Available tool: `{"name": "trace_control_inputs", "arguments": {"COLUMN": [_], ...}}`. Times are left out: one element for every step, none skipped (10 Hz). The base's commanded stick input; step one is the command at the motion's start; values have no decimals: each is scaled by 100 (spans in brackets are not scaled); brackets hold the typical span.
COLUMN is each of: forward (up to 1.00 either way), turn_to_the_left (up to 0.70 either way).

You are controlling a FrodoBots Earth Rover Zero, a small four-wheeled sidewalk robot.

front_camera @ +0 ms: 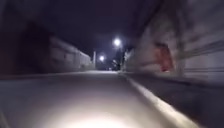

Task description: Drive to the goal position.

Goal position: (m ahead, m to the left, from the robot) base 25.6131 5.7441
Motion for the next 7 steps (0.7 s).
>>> {"name": "trace_control_inputs", "arguments": {"forward": [70, 70, 70, 70, 70, 70, 70], "turn_to_the_left": [-16, -35, -35, -15, -3, 0, -13]}}
